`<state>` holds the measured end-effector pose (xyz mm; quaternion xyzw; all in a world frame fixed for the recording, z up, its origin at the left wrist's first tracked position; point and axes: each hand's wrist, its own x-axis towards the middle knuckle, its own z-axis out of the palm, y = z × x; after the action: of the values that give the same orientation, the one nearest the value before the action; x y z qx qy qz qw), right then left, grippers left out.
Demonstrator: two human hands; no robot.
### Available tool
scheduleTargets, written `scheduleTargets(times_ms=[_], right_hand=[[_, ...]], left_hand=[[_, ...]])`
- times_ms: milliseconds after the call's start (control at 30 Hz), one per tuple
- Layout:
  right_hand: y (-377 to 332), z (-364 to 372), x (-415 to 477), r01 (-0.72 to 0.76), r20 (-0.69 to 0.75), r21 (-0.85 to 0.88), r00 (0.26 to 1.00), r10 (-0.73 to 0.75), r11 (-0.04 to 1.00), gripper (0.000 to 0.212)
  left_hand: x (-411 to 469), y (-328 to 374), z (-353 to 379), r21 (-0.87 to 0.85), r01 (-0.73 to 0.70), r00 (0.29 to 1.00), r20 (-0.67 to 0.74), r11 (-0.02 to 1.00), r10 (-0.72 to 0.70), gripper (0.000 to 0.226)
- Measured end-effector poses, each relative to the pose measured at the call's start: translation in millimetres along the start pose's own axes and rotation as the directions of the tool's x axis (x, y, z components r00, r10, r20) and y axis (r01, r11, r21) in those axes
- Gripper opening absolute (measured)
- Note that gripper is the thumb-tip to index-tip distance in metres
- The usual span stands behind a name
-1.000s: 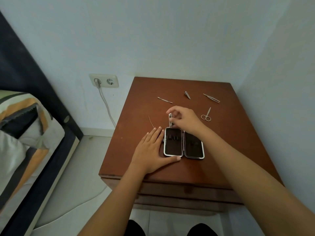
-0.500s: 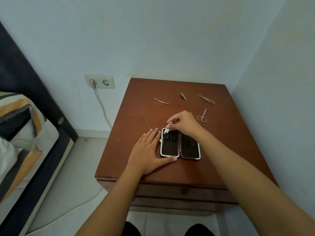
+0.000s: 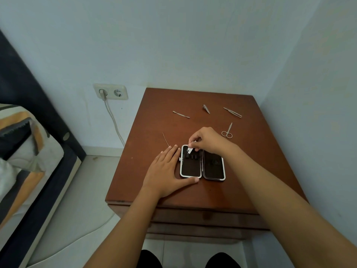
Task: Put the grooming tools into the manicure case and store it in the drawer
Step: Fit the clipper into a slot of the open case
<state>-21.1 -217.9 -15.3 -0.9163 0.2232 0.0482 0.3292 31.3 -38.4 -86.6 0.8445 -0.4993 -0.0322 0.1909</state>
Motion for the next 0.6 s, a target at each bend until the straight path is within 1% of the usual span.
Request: scheduleTargets(times_ms=[167,300,433,600], right_hand=[[-3,-1,-1,0.027,0.01,-0.006,1.0,-0.027,1.0,0.007],[-7,-3,0,0.026,0.091,-0.008,0.996,-0.025,1.0,0.008],[-9,-7,3,0.004,0.136,-0.055,0.991,0.004,0.998,0.006],[-16,-6,6,0.017,0.147,-0.144,0.989,0.005,0.989,0.007]], left_hand=[[0,0,0,0.006,0.003,1.0,0.0,1.0,-0.003,0.111],[0,0,0,0.004,0.01,1.0,-0.002,1.0,-0.01,0.112],[0,-1,-1,0.009,0.009,1.0,0.014,1.0,-0.01,0.112],[0,0,-2,0.005,0.001,1.0,0.011,1.0,-0.001,0.112]])
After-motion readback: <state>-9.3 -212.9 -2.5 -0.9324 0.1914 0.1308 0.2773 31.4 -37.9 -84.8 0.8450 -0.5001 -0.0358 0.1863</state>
